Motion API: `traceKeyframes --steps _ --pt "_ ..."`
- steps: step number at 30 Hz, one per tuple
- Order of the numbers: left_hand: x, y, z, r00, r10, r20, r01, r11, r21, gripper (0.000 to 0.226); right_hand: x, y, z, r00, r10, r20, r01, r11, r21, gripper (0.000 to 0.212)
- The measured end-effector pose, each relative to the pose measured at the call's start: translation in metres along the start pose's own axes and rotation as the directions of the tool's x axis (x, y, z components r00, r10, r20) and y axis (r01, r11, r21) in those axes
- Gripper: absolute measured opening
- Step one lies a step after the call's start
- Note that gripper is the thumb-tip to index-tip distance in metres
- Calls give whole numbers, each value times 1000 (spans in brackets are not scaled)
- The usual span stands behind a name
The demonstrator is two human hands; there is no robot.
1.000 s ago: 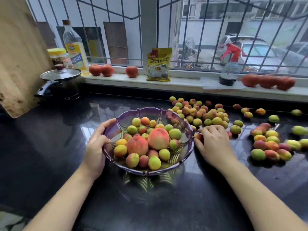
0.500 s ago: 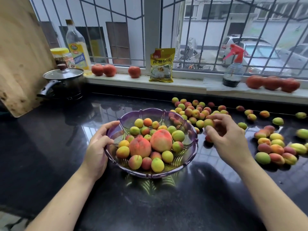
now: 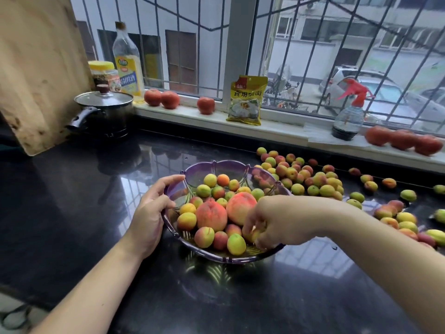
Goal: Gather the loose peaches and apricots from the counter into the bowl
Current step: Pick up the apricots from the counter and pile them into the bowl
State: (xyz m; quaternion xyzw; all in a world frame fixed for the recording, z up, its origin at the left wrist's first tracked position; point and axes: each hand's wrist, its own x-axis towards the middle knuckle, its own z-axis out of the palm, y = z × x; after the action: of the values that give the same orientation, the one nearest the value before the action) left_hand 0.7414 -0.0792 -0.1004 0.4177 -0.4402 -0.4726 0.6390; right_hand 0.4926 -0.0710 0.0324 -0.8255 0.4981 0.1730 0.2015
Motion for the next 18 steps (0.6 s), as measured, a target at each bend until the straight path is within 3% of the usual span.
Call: traceKeyframes --steps 2,5,8,12,14,15,16,18 --pt "0 1 0 1000 -2 4 2 1000 -11 58 2 0 1 999 32 -11 -33 998 -55 39" --pt "0 1 0 1000 2 16 -1 1000 -22 59 3 -4 3 1000 5 -14 -7 994 -112 27" --pt "-1 2 1 1000 5 22 -4 1000 -30 59 8 -6 8 1000 2 -30 -5 995 -103 29" --pt "-2 3 1 1000 10 24 -10 1000 -30 59 5 0 17 992 -22 -127 11 996 -84 34" --pt "-2 2 0 1000 8 29 -7 1000 -26 58 -4 9 20 966 -66 -251 59 998 -38 32" --pt "-2 2 0 1000 6 29 -6 1000 -19 58 -8 16 21 923 -70 -378 89 995 33 27" --pt "-1 1 -1 1000 8 27 -8 1000 -11 57 -10 26 22 835 -35 -550 131 982 136 19" --pt "-1 1 -1 1000 20 22 -20 1000 3 56 -7 53 27 506 135 -852 221 935 279 11"
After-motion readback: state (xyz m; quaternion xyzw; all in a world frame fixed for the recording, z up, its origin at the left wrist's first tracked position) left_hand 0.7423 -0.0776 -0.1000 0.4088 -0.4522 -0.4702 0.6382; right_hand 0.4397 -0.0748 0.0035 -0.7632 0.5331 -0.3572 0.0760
